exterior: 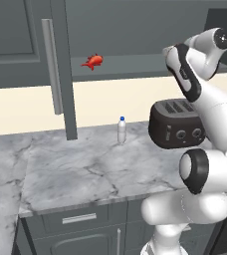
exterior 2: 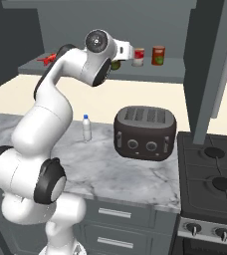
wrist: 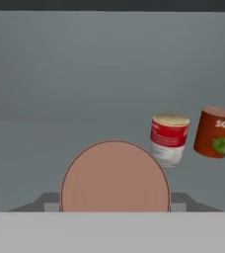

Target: Pick the cans from the counter and place them in their designated side in the cabinet.

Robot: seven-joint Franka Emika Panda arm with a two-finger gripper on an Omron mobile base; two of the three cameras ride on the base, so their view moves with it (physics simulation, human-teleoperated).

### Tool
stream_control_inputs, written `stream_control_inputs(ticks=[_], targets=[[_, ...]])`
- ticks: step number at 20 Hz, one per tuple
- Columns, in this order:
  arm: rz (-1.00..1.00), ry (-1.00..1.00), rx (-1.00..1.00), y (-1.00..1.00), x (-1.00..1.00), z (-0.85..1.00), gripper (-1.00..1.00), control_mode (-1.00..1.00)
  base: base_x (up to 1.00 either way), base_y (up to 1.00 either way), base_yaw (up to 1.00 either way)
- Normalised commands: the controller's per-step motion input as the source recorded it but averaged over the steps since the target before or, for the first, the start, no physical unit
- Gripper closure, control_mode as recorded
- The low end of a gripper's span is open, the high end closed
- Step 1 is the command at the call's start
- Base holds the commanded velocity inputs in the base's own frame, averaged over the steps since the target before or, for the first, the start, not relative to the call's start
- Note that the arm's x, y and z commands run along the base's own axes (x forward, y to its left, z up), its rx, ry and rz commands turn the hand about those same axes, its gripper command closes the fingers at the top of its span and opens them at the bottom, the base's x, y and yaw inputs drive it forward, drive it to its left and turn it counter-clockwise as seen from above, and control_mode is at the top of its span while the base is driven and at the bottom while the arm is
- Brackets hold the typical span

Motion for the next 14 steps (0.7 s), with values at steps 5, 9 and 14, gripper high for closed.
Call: stream_control_inputs(ticks=[5,9,14], targets=[[0.0,0.05,0.0,-0.05,0.3,-0.08,1.0,-1.0,0.0,0.0,0.0],[0.0,0.04,0.0,-0.03,0.33,-0.1,1.0,-1.0,0.0,0.0,0.0],[0.0,0.01,0.0,-0.04,0.32,-0.08,1.0,-1.0,0.0,0.0,0.0]])
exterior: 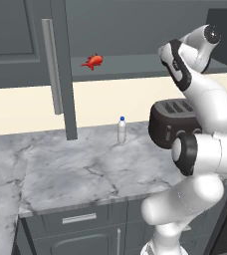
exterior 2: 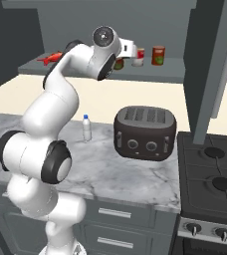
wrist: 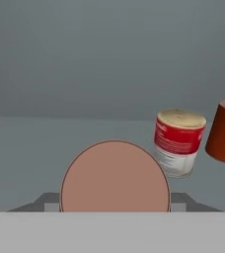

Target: Pick the cans from the counter and place them in their designated side in the cabinet.

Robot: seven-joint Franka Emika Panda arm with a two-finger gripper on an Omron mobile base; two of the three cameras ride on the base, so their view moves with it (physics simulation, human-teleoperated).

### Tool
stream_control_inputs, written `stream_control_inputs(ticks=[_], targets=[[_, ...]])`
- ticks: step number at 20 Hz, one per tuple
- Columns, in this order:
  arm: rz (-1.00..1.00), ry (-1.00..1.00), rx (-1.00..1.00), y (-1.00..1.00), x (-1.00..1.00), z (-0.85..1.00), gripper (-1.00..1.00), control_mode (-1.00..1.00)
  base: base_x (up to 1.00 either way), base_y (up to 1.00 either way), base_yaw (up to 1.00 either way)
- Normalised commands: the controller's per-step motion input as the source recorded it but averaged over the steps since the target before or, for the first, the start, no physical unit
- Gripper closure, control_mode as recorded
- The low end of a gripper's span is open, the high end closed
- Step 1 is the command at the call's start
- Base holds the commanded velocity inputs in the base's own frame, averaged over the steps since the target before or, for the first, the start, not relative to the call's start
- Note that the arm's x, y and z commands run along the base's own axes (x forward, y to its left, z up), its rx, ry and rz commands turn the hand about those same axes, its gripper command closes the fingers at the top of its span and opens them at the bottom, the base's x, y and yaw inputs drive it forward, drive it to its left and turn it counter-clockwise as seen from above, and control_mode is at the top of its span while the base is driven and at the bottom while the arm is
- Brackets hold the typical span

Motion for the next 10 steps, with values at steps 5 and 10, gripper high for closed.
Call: stream_control_inputs(ticks=[5,10], targets=[[0.0,0.0,0.0,-0.08,0.33,-0.1,1.0,-1.0,0.0,0.0,0.0],[0.0,0.01,0.0,-0.08,0.37,-0.11,1.0,-1.0,0.0,0.0,0.0]])
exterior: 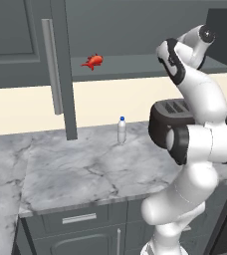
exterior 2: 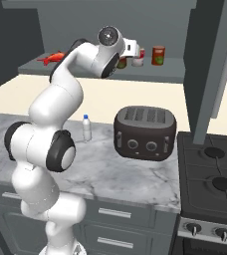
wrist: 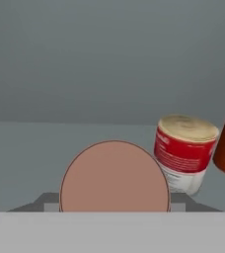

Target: Pick the cans from the counter and place them in their designated side in the cabinet.

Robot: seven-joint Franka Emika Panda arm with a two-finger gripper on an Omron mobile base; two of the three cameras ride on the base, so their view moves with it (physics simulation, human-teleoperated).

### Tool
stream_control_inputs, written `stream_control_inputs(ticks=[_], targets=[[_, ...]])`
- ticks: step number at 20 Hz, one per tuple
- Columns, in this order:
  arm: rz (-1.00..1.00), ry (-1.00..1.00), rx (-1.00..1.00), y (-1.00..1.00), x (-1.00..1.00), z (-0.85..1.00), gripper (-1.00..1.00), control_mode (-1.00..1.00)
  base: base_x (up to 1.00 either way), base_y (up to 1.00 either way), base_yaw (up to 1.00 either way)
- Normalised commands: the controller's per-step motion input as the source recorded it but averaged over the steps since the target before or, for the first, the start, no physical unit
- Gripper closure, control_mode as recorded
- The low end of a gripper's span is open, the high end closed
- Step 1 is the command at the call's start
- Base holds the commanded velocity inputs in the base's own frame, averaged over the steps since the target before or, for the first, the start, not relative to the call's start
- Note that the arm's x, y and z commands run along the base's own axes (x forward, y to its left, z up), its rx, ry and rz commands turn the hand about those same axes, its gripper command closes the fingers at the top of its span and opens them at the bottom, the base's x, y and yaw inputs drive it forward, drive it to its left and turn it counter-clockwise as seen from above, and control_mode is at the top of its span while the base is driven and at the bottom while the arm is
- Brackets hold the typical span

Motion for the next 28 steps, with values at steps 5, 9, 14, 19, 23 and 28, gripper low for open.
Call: stream_control_inputs(ticks=[5,9,14,19,23,28], targets=[[0.0,0.01,0.0,-0.04,0.34,-0.08,1.0,-1.0,0.0,0.0,0.0],[0.0,0.03,0.0,-0.03,0.26,-0.12,1.0,-1.0,0.0,0.0,0.0],[0.0,0.04,0.0,-0.01,0.27,-0.19,1.0,-1.0,0.0,0.0,0.0],[0.0,0.05,0.0,-0.01,0.28,-0.2,1.0,-1.0,0.0,0.0,0.0],[0.0,0.03,-0.01,-0.02,0.23,-0.23,1.0,-1.0,0.0,0.0,0.0],[0.0,0.0,-0.03,-0.01,0.14,-0.3,-1.0,-1.0,0.0,0.0,0.0]])
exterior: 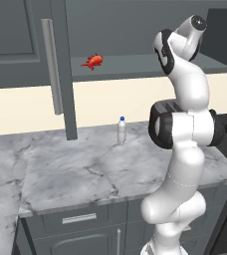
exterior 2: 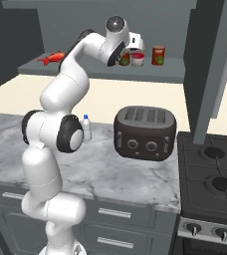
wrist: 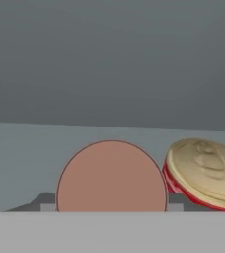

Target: Pick the cans from the counter and place them in their designated side in the cabinet.

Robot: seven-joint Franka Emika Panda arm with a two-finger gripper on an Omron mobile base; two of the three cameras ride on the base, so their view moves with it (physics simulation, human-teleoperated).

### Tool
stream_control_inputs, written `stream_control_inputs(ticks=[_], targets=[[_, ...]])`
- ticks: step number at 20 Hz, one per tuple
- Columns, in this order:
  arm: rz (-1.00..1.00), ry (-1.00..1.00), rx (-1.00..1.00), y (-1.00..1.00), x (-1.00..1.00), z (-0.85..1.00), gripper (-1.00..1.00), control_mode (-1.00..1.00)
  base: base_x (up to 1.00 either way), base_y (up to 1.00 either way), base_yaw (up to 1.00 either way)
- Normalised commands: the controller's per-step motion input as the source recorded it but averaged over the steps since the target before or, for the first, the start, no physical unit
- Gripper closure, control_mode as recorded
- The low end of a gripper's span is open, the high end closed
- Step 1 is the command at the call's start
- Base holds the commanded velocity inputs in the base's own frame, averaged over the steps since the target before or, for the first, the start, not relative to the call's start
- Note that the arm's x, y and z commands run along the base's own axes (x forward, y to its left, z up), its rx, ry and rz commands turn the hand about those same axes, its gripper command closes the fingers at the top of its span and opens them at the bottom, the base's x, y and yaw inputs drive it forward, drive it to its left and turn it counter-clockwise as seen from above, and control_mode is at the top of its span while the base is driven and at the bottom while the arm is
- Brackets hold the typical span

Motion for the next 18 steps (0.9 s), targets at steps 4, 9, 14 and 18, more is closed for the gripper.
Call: stream_control_inputs(ticks=[4,9,14,18], targets=[[0.0,-0.02,-0.02,-0.03,0.09,-0.11,-1.0,-1.0,0.0,0.0,0.0],[0.0,-0.07,-0.01,0.0,0.24,0.0,-1.0,-1.0,0.0,0.0,0.0],[0.0,-0.11,0.0,0.0,0.13,0.0,-1.0,-1.0,0.0,0.0,0.0],[0.02,-0.09,0.0,0.0,0.0,0.04,-1.0,-1.0,0.0,0.0,0.0]])
